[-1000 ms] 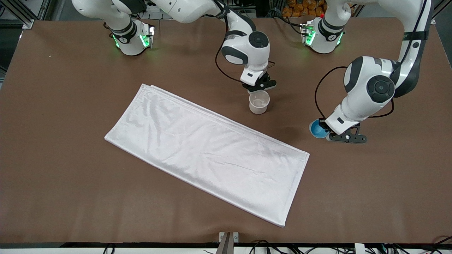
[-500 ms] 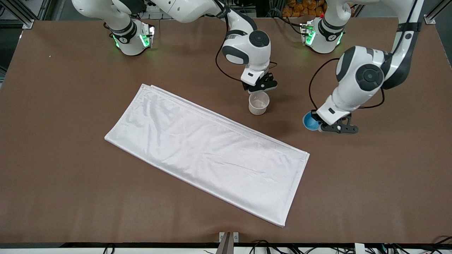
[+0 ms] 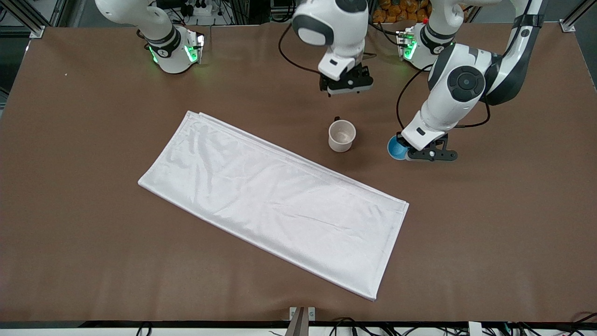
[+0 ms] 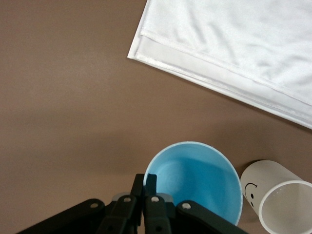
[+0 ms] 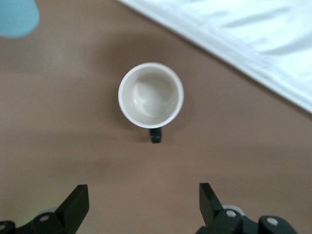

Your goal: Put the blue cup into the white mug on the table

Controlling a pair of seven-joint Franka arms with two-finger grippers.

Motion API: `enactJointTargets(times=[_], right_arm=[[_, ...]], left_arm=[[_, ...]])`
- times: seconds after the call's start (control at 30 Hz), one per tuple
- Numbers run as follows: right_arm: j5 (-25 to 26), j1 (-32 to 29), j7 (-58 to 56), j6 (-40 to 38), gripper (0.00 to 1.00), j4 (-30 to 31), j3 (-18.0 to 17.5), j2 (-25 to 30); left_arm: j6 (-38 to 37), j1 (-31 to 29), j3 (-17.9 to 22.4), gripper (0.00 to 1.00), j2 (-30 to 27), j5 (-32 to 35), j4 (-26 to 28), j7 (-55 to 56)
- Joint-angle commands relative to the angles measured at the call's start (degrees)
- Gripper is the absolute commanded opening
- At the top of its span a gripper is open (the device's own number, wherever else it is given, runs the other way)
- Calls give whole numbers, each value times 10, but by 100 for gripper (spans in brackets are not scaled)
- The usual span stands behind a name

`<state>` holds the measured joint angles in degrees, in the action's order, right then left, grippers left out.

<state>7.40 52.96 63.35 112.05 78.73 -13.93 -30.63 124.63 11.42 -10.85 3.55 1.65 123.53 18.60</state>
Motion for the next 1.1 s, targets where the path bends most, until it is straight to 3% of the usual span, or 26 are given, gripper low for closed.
enactJointTargets(times=[0.0, 0.3, 0.53, 0.83, 1.07], right_arm=[[-15, -37, -18, -63, 100, 23, 3, 77], [-15, -135, -121, -169, 100, 23, 2, 171], [-18, -248, -209, -218, 100, 22, -4, 240], [-19, -370, -319, -240, 100, 21, -4, 277], [-18, -385, -350, -240, 100, 10, 15, 276]], left_arm=[[-6, 1, -5, 0, -16, 5, 9, 19], [-6, 4, -90, 0, -13, 5, 8, 165], [-6, 4, -155, 0, 4, 5, 4, 256], [0, 12, -164, 0, 33, 5, -4, 270], [12, 14, -164, 0, 53, 6, -12, 272]])
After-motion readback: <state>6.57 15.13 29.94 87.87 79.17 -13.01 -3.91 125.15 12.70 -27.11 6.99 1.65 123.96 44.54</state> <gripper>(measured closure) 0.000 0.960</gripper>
